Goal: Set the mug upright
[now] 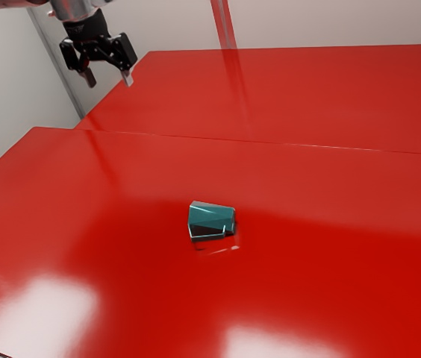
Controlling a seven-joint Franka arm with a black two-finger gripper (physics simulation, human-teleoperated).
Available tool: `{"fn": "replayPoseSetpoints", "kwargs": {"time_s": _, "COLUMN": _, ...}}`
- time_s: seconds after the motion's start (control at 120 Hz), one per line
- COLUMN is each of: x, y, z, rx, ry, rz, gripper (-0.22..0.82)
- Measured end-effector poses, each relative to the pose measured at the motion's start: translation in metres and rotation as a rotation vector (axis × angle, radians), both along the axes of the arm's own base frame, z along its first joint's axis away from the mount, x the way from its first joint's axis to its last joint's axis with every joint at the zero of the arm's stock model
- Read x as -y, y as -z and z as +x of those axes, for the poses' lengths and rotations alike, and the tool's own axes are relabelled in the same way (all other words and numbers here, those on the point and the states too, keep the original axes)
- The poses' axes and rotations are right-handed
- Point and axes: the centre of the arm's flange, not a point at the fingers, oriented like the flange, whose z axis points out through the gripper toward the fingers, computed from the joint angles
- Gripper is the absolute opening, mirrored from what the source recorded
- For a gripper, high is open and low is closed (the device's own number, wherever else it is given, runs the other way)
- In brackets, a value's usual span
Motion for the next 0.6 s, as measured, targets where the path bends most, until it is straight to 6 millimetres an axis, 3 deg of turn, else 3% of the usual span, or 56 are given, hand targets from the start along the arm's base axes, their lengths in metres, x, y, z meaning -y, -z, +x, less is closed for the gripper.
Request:
{"fn": "replayPoseSetpoints", "kwargs": {"time_s": 0.133, "x": 0.001, "y": 0.007, "z": -0.002, "rx": -0.039, "ry": 0.013, "rz": -0.004, "gripper": 0.6}}
{"fn": "replayPoseSetpoints", "kwargs": {"time_s": 0.2, "x": 0.001, "y": 0.021, "z": -0.006, "rx": -0.073, "ry": 0.018, "rz": -0.01, "gripper": 0.6}}
{"fn": "replayPoseSetpoints", "kwargs": {"time_s": 0.35, "x": -0.017, "y": 0.101, "z": -0.016, "rx": -0.159, "ry": -0.022, "rz": -0.133, "gripper": 0.6}}
{"fn": "replayPoseSetpoints", "kwargs": {"time_s": 0.475, "x": -0.019, "y": 0.182, "z": -0.018, "rx": -0.204, "ry": -0.07, "rz": -0.302, "gripper": 0.6}}
{"fn": "replayPoseSetpoints", "kwargs": {"time_s": 0.6, "x": -0.023, "y": 0.247, "z": -0.026, "rx": -0.208, "ry": -0.151, "rz": -0.486, "gripper": 0.6}}
